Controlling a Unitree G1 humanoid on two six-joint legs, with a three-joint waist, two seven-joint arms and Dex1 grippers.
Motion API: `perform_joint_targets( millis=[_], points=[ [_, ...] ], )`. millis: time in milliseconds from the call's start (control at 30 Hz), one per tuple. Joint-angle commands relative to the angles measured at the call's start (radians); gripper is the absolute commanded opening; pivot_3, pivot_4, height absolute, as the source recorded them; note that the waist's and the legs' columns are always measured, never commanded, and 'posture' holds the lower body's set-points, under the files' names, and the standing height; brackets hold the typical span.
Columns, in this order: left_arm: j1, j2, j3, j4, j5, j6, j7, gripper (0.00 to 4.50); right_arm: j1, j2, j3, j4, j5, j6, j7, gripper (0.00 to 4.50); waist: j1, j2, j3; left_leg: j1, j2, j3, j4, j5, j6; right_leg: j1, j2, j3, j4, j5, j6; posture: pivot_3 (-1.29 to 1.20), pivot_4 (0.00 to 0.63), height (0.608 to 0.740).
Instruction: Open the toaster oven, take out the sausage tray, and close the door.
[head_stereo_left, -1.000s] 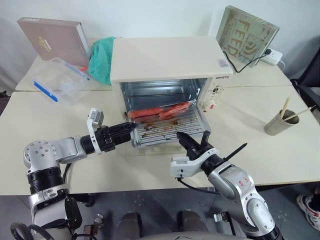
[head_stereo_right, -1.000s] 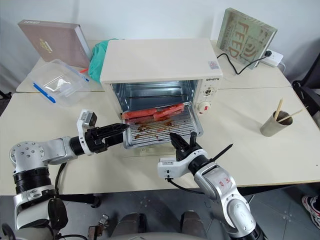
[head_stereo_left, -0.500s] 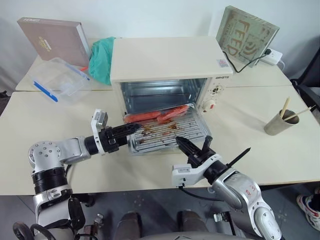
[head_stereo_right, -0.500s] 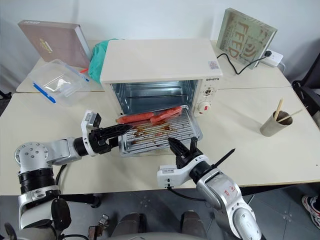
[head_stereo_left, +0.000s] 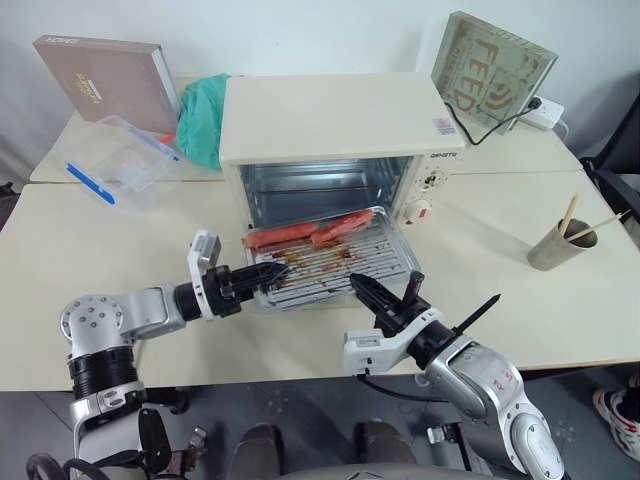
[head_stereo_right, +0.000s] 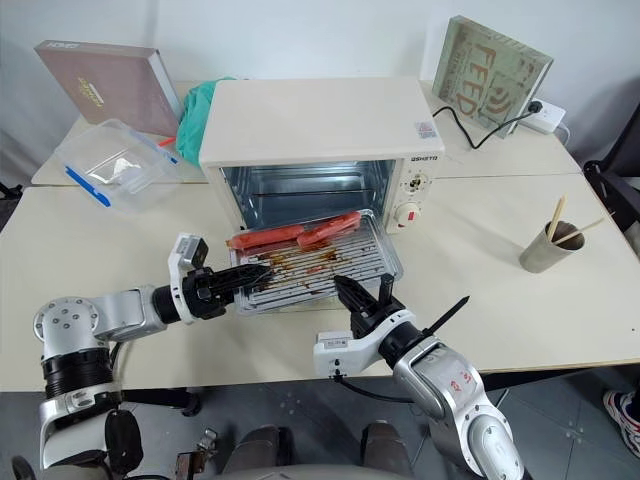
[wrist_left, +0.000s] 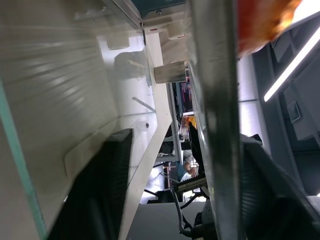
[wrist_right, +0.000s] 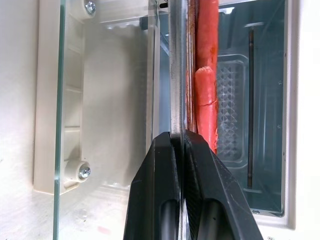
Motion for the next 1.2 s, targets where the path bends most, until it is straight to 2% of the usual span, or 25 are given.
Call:
perform_joint_targets(
  millis=[33,167,467,500,667,867,900,1033,1200],
  points=[
    [0.017,-0.009,0.015,-0.034,-0.066,-0.021,0.046,1.37,-0.010,0.015,-0.028,-0.054,0.011,0.005,-0.014,0.00,0.000,0.000,0.000,0.000,0.000,0.000,0.000,0.000,0.000,0.000,0.000,0.000,0.000,0.000,0.000,0.00,0.150,0.740],
    [0.030,-0.005,0.001,-0.033,-0.125,-0.050,0.095,0.13,-0.014,0.018,-0.032,-0.053,0.014,0.008,-0.013,0.00,0.000,0.000,0.000,0.000,0.000,0.000,0.000,0.000,0.000,0.000,0.000,0.000,0.000,0.000,0.000,0.00,0.150,0.740],
    [0.056,0.037,-0.062,-0.033,-0.257,-0.118,0.182,0.04,-0.022,0.054,-0.054,-0.051,0.057,0.042,0.006,0.00,0.000,0.000,0.000,0.000,0.000,0.000,0.000,0.000,0.000,0.000,0.000,0.000,0.000,0.000,0.000,0.00,0.150,0.740],
    [0.061,0.047,-0.074,-0.032,-0.279,-0.127,0.197,0.00,-0.023,0.056,-0.057,-0.050,0.071,0.044,0.008,0.62,0.000,0.000,0.000,0.000,0.000,0.000,0.000,0.000,0.000,0.000,0.000,0.000,0.000,0.000,0.000,0.00,0.150,0.740],
    [0.098,0.108,-0.163,-0.031,-0.421,-0.175,0.284,0.00,-0.043,0.045,-0.069,-0.052,0.113,0.037,0.026,2.16,0.000,0.000,0.000,0.000,0.000,-0.001,0.000,0.000,0.000,0.001,0.000,0.000,-0.001,0.000,0.000,0.00,0.150,0.740],
    [0.139,0.189,-0.278,-0.039,-0.576,-0.256,0.358,0.00,-0.032,0.032,-0.053,-0.079,0.150,0.031,0.057,4.28,0.000,0.000,0.000,0.001,0.000,-0.001,0.000,0.000,0.000,0.001,0.000,0.000,-0.001,0.000,0.000,0.00,0.150,0.740],
    [0.141,0.197,-0.287,-0.040,-0.581,-0.261,0.355,0.00,-0.026,0.031,-0.051,-0.085,0.157,0.030,0.061,4.47,0.001,0.000,0.000,0.001,0.000,-0.001,0.000,0.000,0.000,0.001,0.000,0.000,-0.001,0.000,0.000,0.00,0.150,0.740],
    [0.145,0.231,-0.309,-0.022,-0.582,-0.259,0.336,0.00,0.014,0.007,-0.055,-0.136,0.204,0.013,0.087,4.47,0.002,0.000,0.000,0.001,0.000,-0.001,0.000,0.000,0.000,0.002,0.000,0.000,-0.002,0.000,0.000,0.00,0.150,0.740],
    [0.145,0.275,-0.307,0.020,-0.582,-0.248,0.305,0.00,0.066,-0.056,-0.087,-0.224,0.402,0.040,0.196,4.47,0.001,0.000,0.000,0.001,0.000,-0.001,-0.001,0.000,0.000,0.002,0.000,0.000,-0.004,0.000,-0.001,0.00,0.150,0.740]
  ],
)
